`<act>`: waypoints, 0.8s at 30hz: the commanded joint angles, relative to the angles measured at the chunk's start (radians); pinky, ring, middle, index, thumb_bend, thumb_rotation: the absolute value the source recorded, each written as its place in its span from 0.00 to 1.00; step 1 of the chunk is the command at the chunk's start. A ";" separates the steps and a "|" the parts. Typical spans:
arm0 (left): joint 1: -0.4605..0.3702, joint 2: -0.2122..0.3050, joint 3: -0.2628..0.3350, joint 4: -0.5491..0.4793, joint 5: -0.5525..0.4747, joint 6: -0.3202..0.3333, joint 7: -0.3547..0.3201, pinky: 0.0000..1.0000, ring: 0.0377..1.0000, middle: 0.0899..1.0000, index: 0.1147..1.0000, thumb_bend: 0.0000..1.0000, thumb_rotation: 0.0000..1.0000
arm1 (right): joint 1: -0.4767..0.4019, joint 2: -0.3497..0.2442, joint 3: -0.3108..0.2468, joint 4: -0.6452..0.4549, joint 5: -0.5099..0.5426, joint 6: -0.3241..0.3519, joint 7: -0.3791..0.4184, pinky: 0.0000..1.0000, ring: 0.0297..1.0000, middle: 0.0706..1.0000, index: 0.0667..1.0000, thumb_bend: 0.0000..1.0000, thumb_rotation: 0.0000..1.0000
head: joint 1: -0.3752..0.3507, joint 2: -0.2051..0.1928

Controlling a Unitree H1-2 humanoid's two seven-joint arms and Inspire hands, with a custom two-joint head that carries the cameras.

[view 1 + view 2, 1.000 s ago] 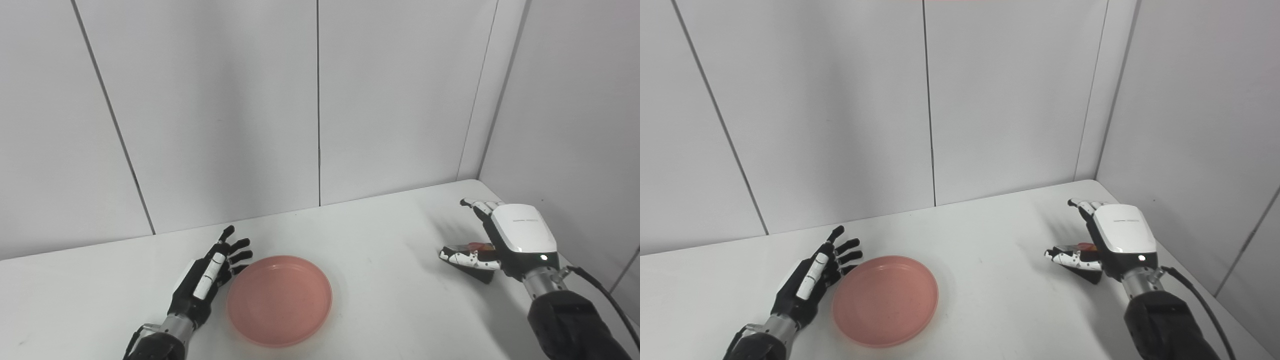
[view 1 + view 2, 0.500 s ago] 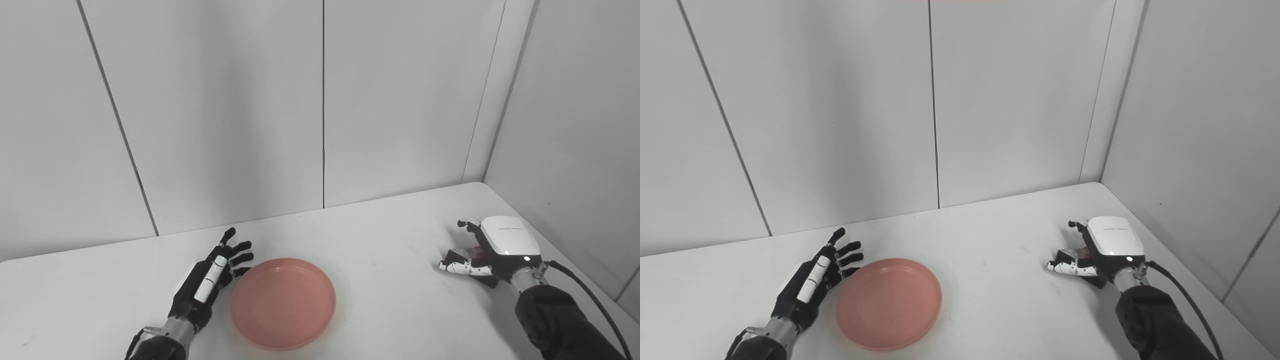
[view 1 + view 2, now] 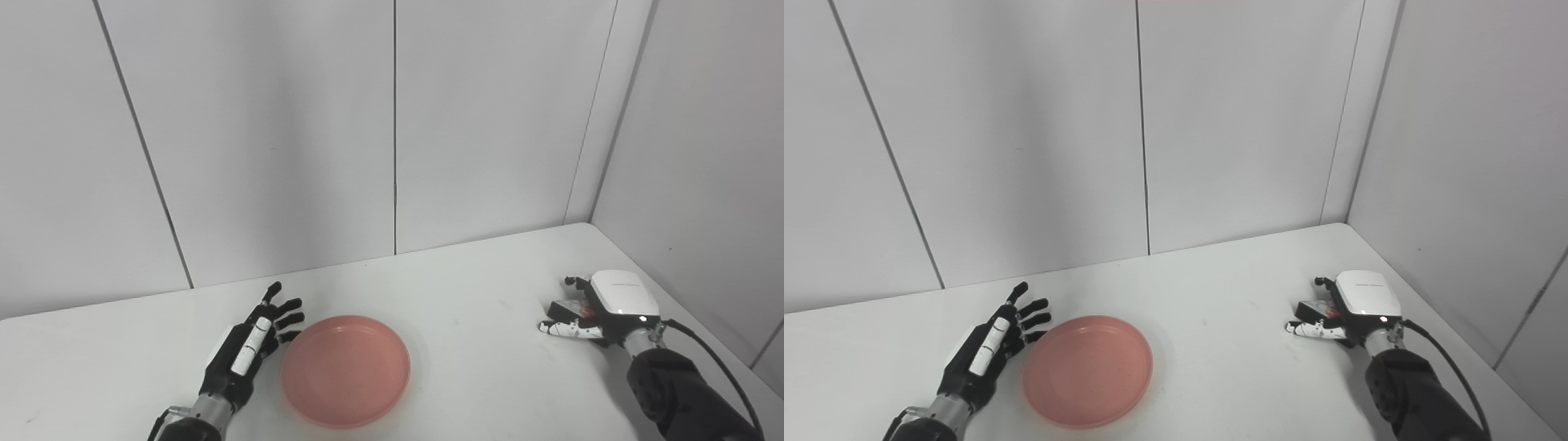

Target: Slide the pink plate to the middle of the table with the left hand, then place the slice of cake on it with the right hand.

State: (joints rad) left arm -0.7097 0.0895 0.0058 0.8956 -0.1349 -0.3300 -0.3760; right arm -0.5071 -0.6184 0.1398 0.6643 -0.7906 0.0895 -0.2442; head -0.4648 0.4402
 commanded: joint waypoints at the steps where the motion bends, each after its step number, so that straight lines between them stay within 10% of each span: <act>1: 0.054 0.013 -0.005 0.021 0.009 0.025 0.000 0.72 0.82 0.83 0.97 0.83 0.81 | 0.007 -0.031 0.008 0.027 0.021 -0.024 -0.005 0.59 0.65 0.67 0.67 0.81 0.72 | 0.001 0.000; 9: 0.054 0.017 -0.011 0.015 0.013 0.031 0.002 0.72 0.81 0.83 0.97 0.84 0.81 | -0.005 -0.019 0.033 0.122 0.072 -0.117 -0.117 0.17 0.20 0.23 0.26 0.65 0.38 | 0.002 0.003; 24: 0.067 0.007 -0.015 -0.009 0.006 0.040 0.001 0.72 0.81 0.83 0.98 0.82 0.80 | 0.012 -0.053 0.091 0.032 0.121 -0.156 -0.110 0.16 0.19 0.21 0.25 0.59 0.47 | 0.047 0.013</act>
State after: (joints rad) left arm -0.6974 0.0948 -0.0031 0.8723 -0.1348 -0.3111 -0.3738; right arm -0.5182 -0.6494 0.2296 0.7329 -0.6822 -0.0588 -0.3990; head -0.4189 0.4525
